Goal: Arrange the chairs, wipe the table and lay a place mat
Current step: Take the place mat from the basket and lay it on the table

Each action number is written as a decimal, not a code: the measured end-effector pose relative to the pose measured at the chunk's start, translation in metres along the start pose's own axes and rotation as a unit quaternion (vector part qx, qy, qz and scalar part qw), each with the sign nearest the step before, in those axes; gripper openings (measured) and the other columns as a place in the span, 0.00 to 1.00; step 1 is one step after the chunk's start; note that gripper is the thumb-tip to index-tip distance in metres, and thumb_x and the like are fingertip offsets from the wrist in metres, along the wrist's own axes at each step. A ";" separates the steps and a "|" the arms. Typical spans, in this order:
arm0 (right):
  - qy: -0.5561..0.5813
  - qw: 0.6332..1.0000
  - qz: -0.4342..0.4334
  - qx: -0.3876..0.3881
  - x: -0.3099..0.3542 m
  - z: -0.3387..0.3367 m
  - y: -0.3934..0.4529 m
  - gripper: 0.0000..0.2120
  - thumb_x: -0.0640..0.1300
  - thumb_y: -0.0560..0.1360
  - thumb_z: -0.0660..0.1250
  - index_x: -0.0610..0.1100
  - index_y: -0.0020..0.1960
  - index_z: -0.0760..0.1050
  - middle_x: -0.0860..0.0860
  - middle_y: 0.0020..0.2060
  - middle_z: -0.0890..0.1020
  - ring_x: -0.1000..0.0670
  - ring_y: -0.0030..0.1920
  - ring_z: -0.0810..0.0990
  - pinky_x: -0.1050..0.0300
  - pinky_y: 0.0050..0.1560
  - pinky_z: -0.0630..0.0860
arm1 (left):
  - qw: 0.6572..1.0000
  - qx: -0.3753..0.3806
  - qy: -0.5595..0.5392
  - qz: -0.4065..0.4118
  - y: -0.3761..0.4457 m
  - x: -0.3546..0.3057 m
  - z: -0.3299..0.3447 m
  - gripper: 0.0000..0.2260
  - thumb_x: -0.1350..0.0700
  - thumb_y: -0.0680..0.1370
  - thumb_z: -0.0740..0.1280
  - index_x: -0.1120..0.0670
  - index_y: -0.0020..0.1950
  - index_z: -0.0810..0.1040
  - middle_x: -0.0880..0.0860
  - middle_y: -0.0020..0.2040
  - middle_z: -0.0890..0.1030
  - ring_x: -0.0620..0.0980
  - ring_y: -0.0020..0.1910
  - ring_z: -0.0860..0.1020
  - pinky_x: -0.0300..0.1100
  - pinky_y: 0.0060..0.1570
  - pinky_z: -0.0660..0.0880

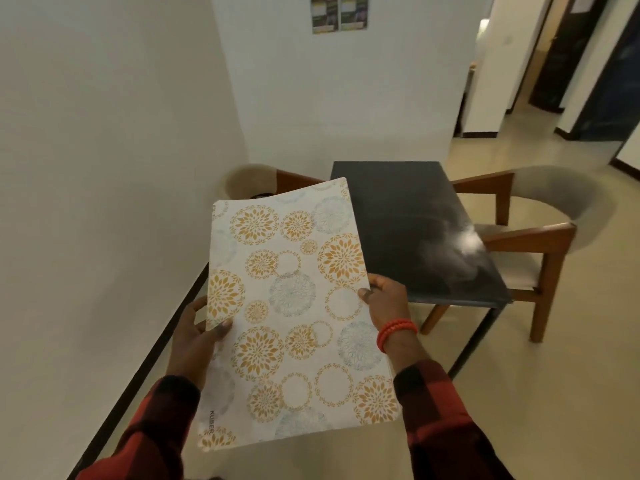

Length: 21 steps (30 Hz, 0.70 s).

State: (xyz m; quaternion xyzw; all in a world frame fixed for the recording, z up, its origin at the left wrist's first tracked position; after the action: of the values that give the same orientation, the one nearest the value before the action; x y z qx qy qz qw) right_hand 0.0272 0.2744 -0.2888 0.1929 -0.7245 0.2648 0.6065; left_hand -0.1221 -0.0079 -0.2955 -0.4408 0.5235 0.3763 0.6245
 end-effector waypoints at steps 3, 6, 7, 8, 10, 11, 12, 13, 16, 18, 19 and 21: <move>0.002 1.000 -0.002 -0.017 0.002 -0.026 0.023 0.11 0.32 0.80 0.65 0.42 0.58 0.82 0.54 0.47 0.84 0.49 0.54 0.82 0.46 0.64 0.79 | 1.000 0.022 0.005 0.010 0.013 -0.010 0.037 0.23 0.68 0.76 0.70 0.53 0.68 0.74 0.50 0.48 0.86 0.50 0.45 0.86 0.48 0.40 0.81; 0.008 1.000 0.001 -0.029 0.007 -0.054 0.048 0.11 0.32 0.80 0.66 0.41 0.59 0.81 0.52 0.48 0.84 0.48 0.55 0.83 0.46 0.64 0.79 | 0.999 0.045 0.011 0.021 0.026 -0.015 0.074 0.23 0.67 0.77 0.71 0.53 0.69 0.73 0.51 0.49 0.86 0.51 0.44 0.87 0.48 0.37 0.83; 0.011 0.999 0.001 -0.034 0.008 -0.064 0.058 0.11 0.32 0.80 0.66 0.42 0.58 0.81 0.52 0.48 0.84 0.48 0.55 0.83 0.46 0.63 0.79 | 0.999 0.050 0.010 0.020 0.031 -0.015 0.088 0.23 0.67 0.77 0.71 0.53 0.69 0.73 0.52 0.51 0.85 0.51 0.44 0.87 0.48 0.37 0.83; 0.011 0.999 0.001 -0.038 0.008 -0.074 0.067 0.10 0.33 0.80 0.66 0.43 0.57 0.81 0.52 0.48 0.84 0.48 0.54 0.83 0.46 0.63 0.79 | 0.998 0.052 0.009 0.020 0.037 -0.015 0.101 0.23 0.67 0.77 0.71 0.53 0.70 0.73 0.53 0.51 0.85 0.51 0.43 0.87 0.48 0.36 0.83; 0.009 0.999 0.000 -0.049 0.007 -0.092 0.084 0.10 0.33 0.79 0.67 0.47 0.52 0.81 0.52 0.47 0.85 0.48 0.53 0.83 0.45 0.63 0.79 | 0.998 0.059 0.004 0.017 0.047 -0.015 0.125 0.23 0.67 0.77 0.71 0.52 0.69 0.73 0.55 0.52 0.84 0.50 0.42 0.87 0.48 0.35 0.83; 0.007 0.999 -0.001 -0.054 0.007 -0.101 0.092 0.10 0.34 0.79 0.67 0.48 0.51 0.81 0.52 0.48 0.85 0.48 0.53 0.83 0.44 0.62 0.79 | 0.998 0.062 0.000 0.013 0.053 -0.013 0.137 0.23 0.67 0.77 0.71 0.51 0.69 0.73 0.56 0.54 0.84 0.52 0.43 0.87 0.49 0.36 0.84; 0.006 0.998 -0.003 -0.059 0.006 -0.110 0.101 0.10 0.34 0.79 0.68 0.48 0.51 0.80 0.52 0.48 0.85 0.48 0.53 0.83 0.44 0.63 0.79 | 0.998 0.066 -0.001 0.011 0.060 -0.011 0.149 0.24 0.66 0.76 0.72 0.50 0.69 0.73 0.57 0.56 0.84 0.54 0.46 0.87 0.50 0.39 0.84; 0.003 0.998 -0.005 -0.063 0.006 -0.118 0.109 0.10 0.34 0.79 0.68 0.48 0.51 0.80 0.52 0.47 0.85 0.49 0.53 0.83 0.44 0.63 0.79 | 0.997 0.070 -0.003 0.011 0.065 -0.010 0.161 0.24 0.66 0.76 0.72 0.50 0.70 0.74 0.57 0.59 0.83 0.56 0.49 0.86 0.53 0.43 0.83; 0.000 0.997 -0.011 -0.077 0.006 -0.140 0.129 0.09 0.35 0.79 0.69 0.50 0.50 0.80 0.54 0.46 0.85 0.49 0.52 0.84 0.45 0.62 0.80 | 0.997 0.075 -0.005 0.016 0.076 -0.006 0.192 0.23 0.66 0.76 0.72 0.52 0.69 0.76 0.57 0.60 0.84 0.58 0.53 0.85 0.58 0.52 0.82; -0.008 0.996 -0.014 -0.090 0.002 -0.152 0.141 0.08 0.37 0.78 0.71 0.49 0.51 0.79 0.53 0.46 0.85 0.49 0.52 0.83 0.44 0.62 0.80 | 0.997 0.071 -0.001 0.017 0.082 -0.002 0.209 0.20 0.66 0.77 0.71 0.55 0.68 0.78 0.56 0.57 0.85 0.58 0.52 0.85 0.61 0.54 0.81; -0.013 0.995 -0.015 -0.097 0.000 -0.156 0.145 0.07 0.38 0.77 0.72 0.48 0.52 0.79 0.53 0.47 0.84 0.49 0.52 0.83 0.45 0.62 0.80 | 0.998 0.069 0.001 0.016 0.084 0.001 0.216 0.18 0.67 0.77 0.71 0.56 0.67 0.78 0.56 0.56 0.85 0.59 0.52 0.85 0.62 0.55 0.80; -0.019 0.994 -0.015 -0.105 -0.004 -0.163 0.154 0.09 0.39 0.75 0.74 0.46 0.54 0.79 0.53 0.47 0.85 0.51 0.51 0.83 0.48 0.60 0.80 | 0.998 0.063 0.005 0.006 0.094 0.009 0.227 0.16 0.66 0.77 0.71 0.58 0.65 0.79 0.56 0.56 0.85 0.60 0.53 0.85 0.63 0.56 0.79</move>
State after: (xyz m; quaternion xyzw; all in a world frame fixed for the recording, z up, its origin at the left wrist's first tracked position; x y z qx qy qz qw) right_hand 0.0620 0.4955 -0.2958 0.1437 -0.7569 0.1740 0.6133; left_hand -0.1349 0.2370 -0.3051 -0.3995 0.5518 0.3445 0.6459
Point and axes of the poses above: each hand's wrist, its own y-axis towards the middle knuckle, its own z-axis out of the palm, x = y × z, the point moved 2 cm from there along y, towards the middle knuckle
